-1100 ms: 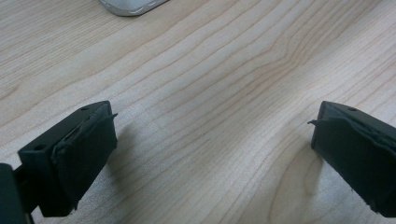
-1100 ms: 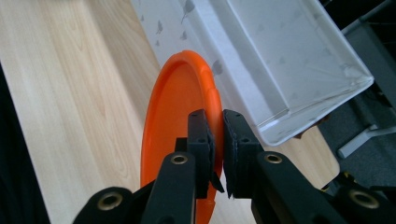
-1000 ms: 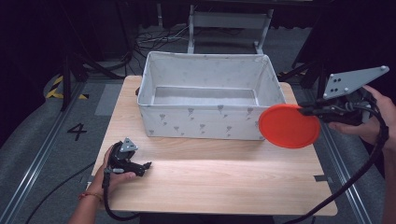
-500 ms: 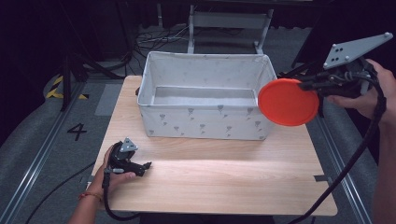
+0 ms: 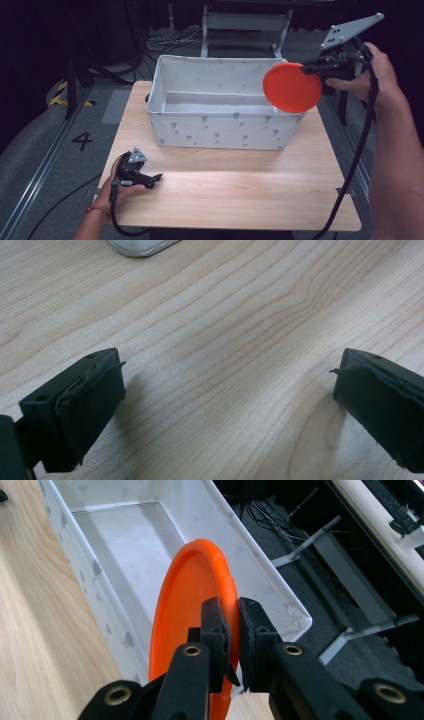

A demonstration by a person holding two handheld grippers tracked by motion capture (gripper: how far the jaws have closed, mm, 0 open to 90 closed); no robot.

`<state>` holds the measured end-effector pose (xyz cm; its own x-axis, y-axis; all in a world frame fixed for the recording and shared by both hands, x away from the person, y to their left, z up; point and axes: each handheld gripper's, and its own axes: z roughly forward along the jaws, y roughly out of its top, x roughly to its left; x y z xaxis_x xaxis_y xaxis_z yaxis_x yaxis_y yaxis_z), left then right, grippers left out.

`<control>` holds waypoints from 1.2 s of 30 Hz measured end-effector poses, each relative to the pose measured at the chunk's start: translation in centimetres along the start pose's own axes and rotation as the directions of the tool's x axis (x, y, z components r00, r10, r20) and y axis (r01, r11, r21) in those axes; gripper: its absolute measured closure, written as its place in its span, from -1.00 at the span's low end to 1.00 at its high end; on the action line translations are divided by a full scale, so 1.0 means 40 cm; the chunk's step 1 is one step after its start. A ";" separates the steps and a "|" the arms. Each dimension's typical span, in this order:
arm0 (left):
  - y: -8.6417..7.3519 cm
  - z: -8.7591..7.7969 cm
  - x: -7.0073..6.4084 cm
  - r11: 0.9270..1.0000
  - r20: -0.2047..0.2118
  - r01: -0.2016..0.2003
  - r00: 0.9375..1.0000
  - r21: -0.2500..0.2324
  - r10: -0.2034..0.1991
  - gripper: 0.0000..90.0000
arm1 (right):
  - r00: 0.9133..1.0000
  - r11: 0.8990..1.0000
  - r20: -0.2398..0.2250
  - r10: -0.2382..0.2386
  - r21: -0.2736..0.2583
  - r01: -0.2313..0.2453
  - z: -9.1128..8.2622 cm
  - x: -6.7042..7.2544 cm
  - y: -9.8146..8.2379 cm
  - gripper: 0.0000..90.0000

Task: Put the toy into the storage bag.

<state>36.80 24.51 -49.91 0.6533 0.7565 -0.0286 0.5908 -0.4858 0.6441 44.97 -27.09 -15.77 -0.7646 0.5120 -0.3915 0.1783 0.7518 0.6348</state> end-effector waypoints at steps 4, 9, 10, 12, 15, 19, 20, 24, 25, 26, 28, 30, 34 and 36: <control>0.000 0.000 0.000 1.000 0.000 -0.002 1.000 0.000 0.002 -0.99 | 1.000 1.000 -0.009 -0.010 0.021 0.010 0.062 -0.011 0.012 0.84; 0.000 0.000 0.000 1.000 0.001 0.002 1.000 -0.001 -0.002 -0.99 | 1.000 1.000 0.002 0.003 0.018 -0.003 0.113 -0.030 0.012 0.84; 0.000 0.000 0.000 1.000 0.001 0.000 1.000 0.000 0.000 -0.99 | 1.000 1.000 -0.001 0.005 0.010 -0.005 0.124 -0.034 0.012 0.84; 0.000 0.000 0.000 1.000 0.001 0.003 1.000 -0.001 -0.003 -0.99 | 1.000 1.000 -0.010 0.015 0.001 -0.015 0.141 -0.039 0.012 0.84; 0.000 0.000 0.000 1.000 0.001 0.001 1.000 -0.001 -0.001 -0.99 | 1.000 1.000 -0.017 0.021 0.013 -0.020 0.174 -0.044 0.007 0.84; 0.000 0.000 0.000 1.000 0.002 0.001 1.000 -0.001 -0.001 -0.99 | 1.000 0.999 -0.002 0.029 0.025 -0.029 0.212 -0.048 -0.012 0.84; 0.000 0.000 0.000 1.000 0.001 0.000 1.000 0.000 0.000 -0.99 | 0.999 0.999 -0.009 0.031 0.020 -0.031 0.220 -0.049 -0.018 0.84; 0.000 0.000 0.000 1.000 0.000 0.000 1.000 0.000 0.000 -0.99 | 0.998 0.998 -0.030 0.046 0.034 -0.045 0.255 -0.051 -0.051 0.84; 0.000 0.000 0.000 1.000 0.000 0.000 1.000 0.000 0.000 -0.99 | 0.998 0.998 -0.030 0.046 0.034 -0.045 0.255 -0.051 -0.051 0.84; 0.000 0.000 0.000 1.000 0.001 -0.001 1.000 -0.001 0.001 -0.99 | 0.998 0.998 -0.038 0.047 0.041 -0.045 0.263 -0.051 -0.059 0.84; 0.000 0.000 0.000 1.000 0.001 -0.001 1.000 0.000 0.001 -0.99 | 0.997 0.997 -0.055 0.047 0.064 -0.044 0.280 -0.049 -0.073 0.84; 0.000 0.000 0.000 1.000 0.001 -0.001 1.000 0.000 0.001 -0.99 | 0.997 0.997 -0.071 0.027 0.077 -0.021 0.291 -0.046 -0.080 0.84; 0.000 0.000 0.000 1.000 0.000 -0.001 1.000 0.000 0.001 -0.99 | 0.993 0.993 -0.120 -0.004 0.120 0.018 0.314 -0.034 -0.096 0.84; 0.000 0.000 0.000 1.000 0.000 0.000 1.000 0.000 0.000 -0.99 | 0.991 0.991 -0.135 -0.009 0.133 0.027 0.319 -0.031 -0.101 0.84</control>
<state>36.80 24.52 -49.91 0.6537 0.7562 -0.0286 0.5904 -0.4860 0.6444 53.11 -25.46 -26.36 -0.8426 0.4445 -0.3040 0.2383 0.8139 0.5298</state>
